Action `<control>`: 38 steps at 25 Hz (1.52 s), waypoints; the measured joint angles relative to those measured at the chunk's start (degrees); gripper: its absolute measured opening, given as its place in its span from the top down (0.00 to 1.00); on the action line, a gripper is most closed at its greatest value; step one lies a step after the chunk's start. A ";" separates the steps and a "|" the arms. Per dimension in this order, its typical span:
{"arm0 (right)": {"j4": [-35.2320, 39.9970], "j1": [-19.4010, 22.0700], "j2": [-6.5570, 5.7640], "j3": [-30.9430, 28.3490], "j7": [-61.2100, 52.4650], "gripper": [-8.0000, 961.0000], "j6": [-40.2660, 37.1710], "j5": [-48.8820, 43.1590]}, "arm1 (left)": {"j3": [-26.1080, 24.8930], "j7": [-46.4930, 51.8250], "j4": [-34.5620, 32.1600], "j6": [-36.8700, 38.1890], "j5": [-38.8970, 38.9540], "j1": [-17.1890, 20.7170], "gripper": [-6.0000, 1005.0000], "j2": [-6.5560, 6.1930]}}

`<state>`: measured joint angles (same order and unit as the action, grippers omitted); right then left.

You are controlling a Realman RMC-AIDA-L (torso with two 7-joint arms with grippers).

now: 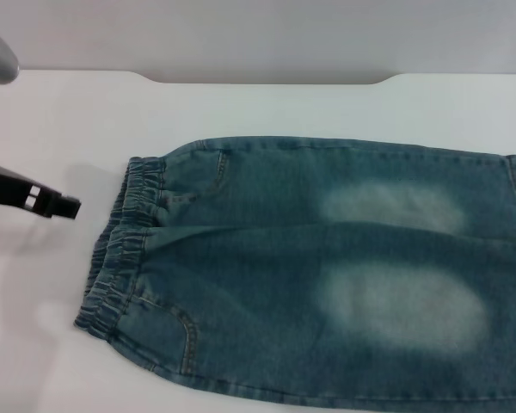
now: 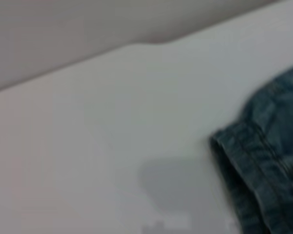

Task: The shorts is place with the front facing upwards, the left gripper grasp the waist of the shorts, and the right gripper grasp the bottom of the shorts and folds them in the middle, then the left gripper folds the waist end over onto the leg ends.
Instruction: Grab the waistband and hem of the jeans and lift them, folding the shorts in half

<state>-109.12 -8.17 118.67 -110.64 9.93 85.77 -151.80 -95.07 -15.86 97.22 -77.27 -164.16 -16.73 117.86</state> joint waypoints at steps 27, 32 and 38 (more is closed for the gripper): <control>1.96 1.98 0.00 -3.91 1.21 0.24 1.52 3.36 | 5.22 1.05 -0.46 -18.29 -0.64 -6.76 0.19 0.28; 2.60 2.21 0.03 -4.66 1.37 0.24 0.92 3.44 | 6.09 2.51 -0.56 -19.24 -0.47 -7.11 0.19 0.37; 3.10 2.67 0.13 -4.68 1.90 0.24 -0.04 3.45 | 10.79 6.05 -3.08 -19.11 -0.13 -7.24 0.19 0.52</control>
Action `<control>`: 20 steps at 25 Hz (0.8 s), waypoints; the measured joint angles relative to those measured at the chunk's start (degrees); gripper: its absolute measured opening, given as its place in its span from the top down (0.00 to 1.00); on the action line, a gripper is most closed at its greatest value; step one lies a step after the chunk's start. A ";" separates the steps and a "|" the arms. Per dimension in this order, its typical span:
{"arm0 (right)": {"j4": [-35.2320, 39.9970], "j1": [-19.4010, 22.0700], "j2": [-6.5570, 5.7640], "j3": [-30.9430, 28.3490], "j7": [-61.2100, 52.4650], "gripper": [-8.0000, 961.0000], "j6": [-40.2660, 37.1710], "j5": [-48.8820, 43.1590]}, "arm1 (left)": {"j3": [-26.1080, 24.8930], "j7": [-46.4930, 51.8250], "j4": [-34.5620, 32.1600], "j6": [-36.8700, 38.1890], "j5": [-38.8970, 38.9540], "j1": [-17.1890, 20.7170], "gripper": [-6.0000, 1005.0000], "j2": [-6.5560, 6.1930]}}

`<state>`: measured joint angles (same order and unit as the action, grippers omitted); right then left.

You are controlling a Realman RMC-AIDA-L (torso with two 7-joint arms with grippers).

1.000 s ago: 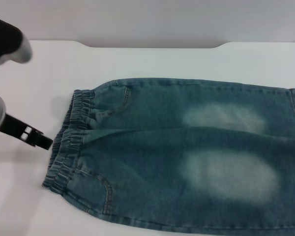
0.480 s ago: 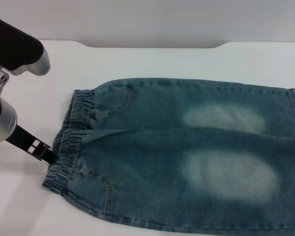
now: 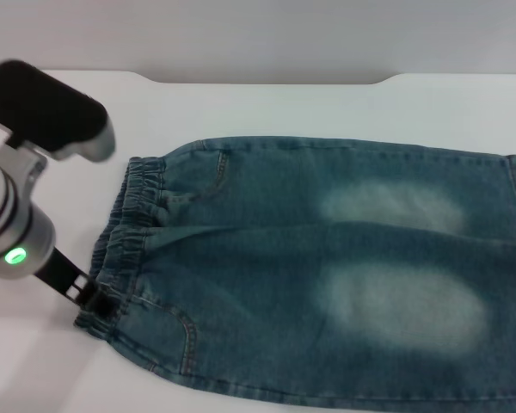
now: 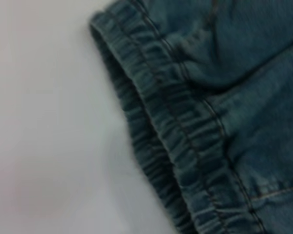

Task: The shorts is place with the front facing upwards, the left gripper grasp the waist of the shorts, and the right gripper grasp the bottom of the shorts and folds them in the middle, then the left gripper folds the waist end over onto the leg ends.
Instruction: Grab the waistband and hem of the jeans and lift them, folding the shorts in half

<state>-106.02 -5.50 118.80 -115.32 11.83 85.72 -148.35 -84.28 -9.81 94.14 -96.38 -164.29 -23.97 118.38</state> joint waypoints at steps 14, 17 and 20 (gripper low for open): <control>-0.08 0.26 -0.07 0.01 1.28 0.24 0.19 -0.37 | 3.50 2.69 -3.79 1.79 3.06 -0.98 0.19 0.04; -0.05 0.34 -0.07 0.01 1.59 0.24 0.23 -0.38 | 3.72 2.79 -3.90 1.95 3.08 -1.01 0.19 0.01; -0.37 0.59 -0.07 0.01 1.69 0.24 0.29 -0.39 | 4.28 3.38 -4.14 1.99 2.78 -1.01 0.19 -0.08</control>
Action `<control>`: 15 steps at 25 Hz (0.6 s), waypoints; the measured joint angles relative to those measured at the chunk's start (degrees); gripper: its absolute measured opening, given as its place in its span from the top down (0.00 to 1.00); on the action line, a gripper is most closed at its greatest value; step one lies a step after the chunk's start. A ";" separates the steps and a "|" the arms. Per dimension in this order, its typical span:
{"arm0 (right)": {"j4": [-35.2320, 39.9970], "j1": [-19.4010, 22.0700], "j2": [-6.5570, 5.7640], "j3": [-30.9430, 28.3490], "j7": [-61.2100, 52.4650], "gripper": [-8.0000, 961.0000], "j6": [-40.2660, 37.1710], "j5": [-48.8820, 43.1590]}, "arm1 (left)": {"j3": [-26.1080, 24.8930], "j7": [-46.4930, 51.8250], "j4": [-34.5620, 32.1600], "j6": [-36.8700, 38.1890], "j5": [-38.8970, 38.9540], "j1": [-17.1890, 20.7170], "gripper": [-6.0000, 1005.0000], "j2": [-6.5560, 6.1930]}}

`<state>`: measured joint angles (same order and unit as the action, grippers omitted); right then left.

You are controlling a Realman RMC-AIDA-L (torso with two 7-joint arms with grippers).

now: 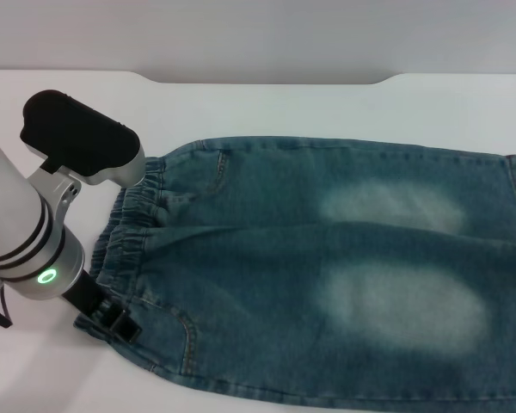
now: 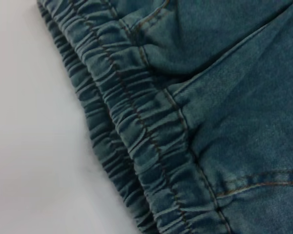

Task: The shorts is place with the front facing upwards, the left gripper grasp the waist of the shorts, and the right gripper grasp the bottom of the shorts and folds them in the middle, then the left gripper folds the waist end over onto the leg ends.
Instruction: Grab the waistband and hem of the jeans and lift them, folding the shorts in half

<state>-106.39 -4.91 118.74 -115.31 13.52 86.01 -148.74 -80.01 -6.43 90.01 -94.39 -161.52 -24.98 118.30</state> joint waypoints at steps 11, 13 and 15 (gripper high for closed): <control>-0.97 0.44 -0.03 0.00 0.26 0.24 0.13 0.12 | 0.82 -0.58 -0.45 0.89 -0.21 -0.06 0.21 -0.24; -1.55 0.59 0.02 0.00 0.26 0.24 0.17 0.18 | 0.39 -0.77 -0.99 1.30 0.07 -0.05 0.25 -0.20; -1.98 0.65 0.03 0.00 0.27 0.24 0.19 0.20 | 0.45 -0.85 -1.10 1.52 0.04 0.10 0.29 -0.20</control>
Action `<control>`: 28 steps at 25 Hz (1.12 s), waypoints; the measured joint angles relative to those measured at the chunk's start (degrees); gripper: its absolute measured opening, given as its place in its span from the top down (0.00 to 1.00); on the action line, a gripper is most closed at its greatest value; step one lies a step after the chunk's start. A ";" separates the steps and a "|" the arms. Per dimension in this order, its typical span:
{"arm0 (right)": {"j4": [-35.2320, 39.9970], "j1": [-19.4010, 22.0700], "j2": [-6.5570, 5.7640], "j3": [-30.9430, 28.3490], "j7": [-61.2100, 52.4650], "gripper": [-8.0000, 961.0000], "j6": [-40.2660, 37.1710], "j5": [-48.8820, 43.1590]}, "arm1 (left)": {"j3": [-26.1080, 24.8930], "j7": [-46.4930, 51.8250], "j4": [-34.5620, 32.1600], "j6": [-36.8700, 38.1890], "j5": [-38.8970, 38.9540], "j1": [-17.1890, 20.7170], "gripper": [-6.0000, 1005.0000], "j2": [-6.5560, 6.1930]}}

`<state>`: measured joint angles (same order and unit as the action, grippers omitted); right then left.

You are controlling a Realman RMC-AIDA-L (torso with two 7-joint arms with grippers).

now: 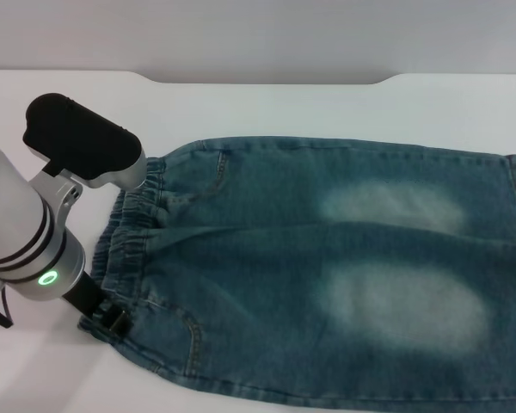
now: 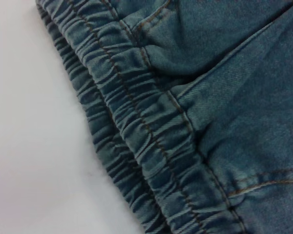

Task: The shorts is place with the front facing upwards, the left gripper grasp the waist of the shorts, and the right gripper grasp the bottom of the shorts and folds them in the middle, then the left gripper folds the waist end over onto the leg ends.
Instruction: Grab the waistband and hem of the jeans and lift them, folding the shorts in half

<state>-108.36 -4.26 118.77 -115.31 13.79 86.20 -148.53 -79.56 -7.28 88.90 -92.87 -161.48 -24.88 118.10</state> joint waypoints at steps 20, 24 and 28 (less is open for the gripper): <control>-0.18 1.85 0.26 0.80 -0.44 0.24 0.74 0.48 | -0.97 -0.61 6.98 -3.17 -0.52 -0.04 0.89 -0.13; 2.51 3.14 0.32 1.31 -0.86 0.24 0.58 2.44 | -2.12 -1.02 7.83 -3.06 -0.79 -0.12 0.95 -0.16; 3.75 3.50 0.33 1.10 -0.86 0.24 0.35 3.11 | -2.31 -1.11 7.85 -2.41 -0.86 -0.24 0.96 -0.16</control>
<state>-104.62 -0.76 119.09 -114.21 12.94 86.55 -145.43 -81.87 -8.39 96.76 -95.29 -162.33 -25.11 117.95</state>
